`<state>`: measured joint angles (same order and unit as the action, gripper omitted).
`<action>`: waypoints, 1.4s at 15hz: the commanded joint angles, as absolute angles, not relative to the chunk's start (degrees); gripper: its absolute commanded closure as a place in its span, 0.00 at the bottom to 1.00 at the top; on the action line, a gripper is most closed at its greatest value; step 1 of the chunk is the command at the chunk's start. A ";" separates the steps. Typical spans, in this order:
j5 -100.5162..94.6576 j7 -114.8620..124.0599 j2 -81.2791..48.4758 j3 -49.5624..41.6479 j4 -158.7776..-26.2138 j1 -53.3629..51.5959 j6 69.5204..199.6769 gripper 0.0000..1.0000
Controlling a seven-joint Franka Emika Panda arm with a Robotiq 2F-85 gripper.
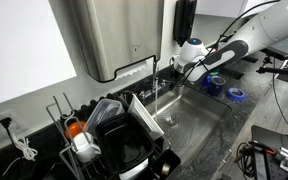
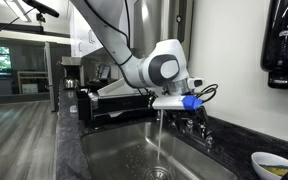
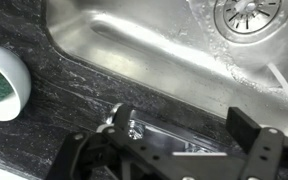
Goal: Close the tap of the sink on the right.
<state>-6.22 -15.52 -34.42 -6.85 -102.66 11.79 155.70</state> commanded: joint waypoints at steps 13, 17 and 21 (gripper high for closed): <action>-14.92 -14.01 -40.09 -11.78 -95.53 11.10 157.21 0.00; -16.65 -14.23 -40.65 -12.48 -94.59 11.17 157.49 0.00; -17.57 -14.50 -41.33 -12.59 -93.65 11.39 157.52 0.00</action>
